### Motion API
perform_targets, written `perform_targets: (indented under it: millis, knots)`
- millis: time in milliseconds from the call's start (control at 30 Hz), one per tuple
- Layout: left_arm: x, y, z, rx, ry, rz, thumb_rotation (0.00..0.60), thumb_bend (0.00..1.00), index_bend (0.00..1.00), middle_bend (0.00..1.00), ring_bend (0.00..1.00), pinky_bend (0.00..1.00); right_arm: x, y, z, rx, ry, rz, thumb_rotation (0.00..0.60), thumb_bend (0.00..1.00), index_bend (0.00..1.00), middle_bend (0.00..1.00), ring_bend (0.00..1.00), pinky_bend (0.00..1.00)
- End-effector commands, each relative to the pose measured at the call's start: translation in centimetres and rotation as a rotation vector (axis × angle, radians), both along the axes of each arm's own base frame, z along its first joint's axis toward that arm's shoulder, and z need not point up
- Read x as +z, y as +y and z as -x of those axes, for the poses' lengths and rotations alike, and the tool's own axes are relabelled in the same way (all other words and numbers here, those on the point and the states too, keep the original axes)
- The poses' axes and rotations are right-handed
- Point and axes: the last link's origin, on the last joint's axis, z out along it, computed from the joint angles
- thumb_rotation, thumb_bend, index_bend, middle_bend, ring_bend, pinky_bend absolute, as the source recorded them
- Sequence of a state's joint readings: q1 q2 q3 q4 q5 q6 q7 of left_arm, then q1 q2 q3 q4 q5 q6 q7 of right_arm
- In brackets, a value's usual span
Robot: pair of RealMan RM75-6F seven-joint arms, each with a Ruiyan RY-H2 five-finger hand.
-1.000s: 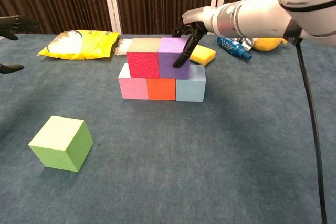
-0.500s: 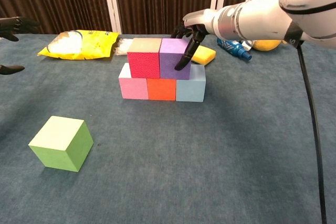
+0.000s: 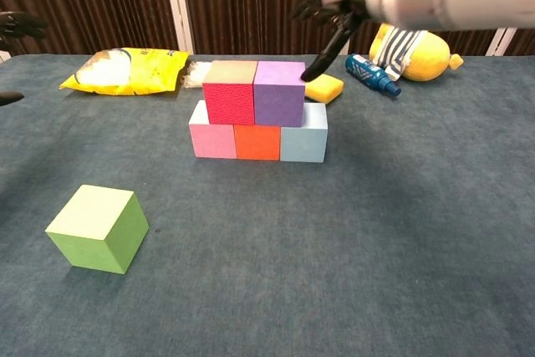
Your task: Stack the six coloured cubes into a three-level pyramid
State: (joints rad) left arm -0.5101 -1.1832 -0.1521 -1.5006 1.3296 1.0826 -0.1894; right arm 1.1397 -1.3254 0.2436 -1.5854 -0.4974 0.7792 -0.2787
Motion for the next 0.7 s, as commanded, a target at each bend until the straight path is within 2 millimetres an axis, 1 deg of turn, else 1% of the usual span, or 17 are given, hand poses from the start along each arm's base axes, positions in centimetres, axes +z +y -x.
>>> perform_targets:
  millis: [33, 133, 200, 300, 367, 400, 533, 700]
  knots:
    - [0.4, -0.2, 0.3, 0.010, 0.013, -0.009, 0.600, 0.33, 0.00, 0.06, 0.00, 0.12, 4.6, 3.1, 2.5, 0.027, -0.036, 0.061, 0.600, 0.19, 0.08, 0.10, 0.00, 0.02]
    - [0.7, -0.7, 0.4, 0.004, 0.032, -0.023, 0.600, 0.33, 0.02, 0.07, 0.00, 0.12, 6.2, 5.4, 4.4, 0.050, -0.023, 0.065, 0.600, 0.19, 0.11, 0.10, 0.00, 0.06]
    - [0.8, -1.2, 0.4, -0.014, 0.051, -0.021, 0.600, 0.33, 0.04, 0.10, 0.02, 0.12, 7.1, 6.7, 5.6, 0.050, -0.031, 0.063, 0.600, 0.19, 0.11, 0.10, 0.00, 0.08]
    - [0.6, -2.3, 0.4, -0.050, 0.105, 0.033, 0.600, 0.33, 0.08, 0.14, 0.06, 0.13, 8.4, 8.0, 7.1, 0.049, -0.052, 0.072, 0.600, 0.19, 0.12, 0.10, 0.00, 0.09]
    - [0.4, -3.0, 0.3, -0.076, 0.158, 0.071, 0.600, 0.33, 0.11, 0.16, 0.10, 0.13, 9.1, 8.6, 7.9, 0.052, -0.054, 0.085, 0.600, 0.19, 0.12, 0.10, 0.00, 0.09]
    - [0.2, -3.5, 0.2, -0.096, 0.189, 0.103, 0.600, 0.33, 0.11, 0.16, 0.11, 0.13, 9.5, 8.9, 8.4, 0.053, -0.054, 0.093, 0.600, 0.19, 0.12, 0.10, 0.00, 0.09]
    - [-0.2, -4.8, -0.1, -0.128, 0.262, 0.195, 0.600, 0.34, 0.09, 0.16, 0.09, 0.14, 10.3, 9.6, 10.0, 0.045, -0.055, 0.105, 0.600, 0.19, 0.12, 0.10, 0.00, 0.09]
    - [-1.0, -6.4, -0.4, -0.142, 0.300, 0.301, 0.600, 0.34, 0.05, 0.13, 0.07, 0.13, 10.6, 10.1, 11.4, 0.023, -0.068, 0.111, 0.600, 0.19, 0.12, 0.10, 0.00, 0.09]
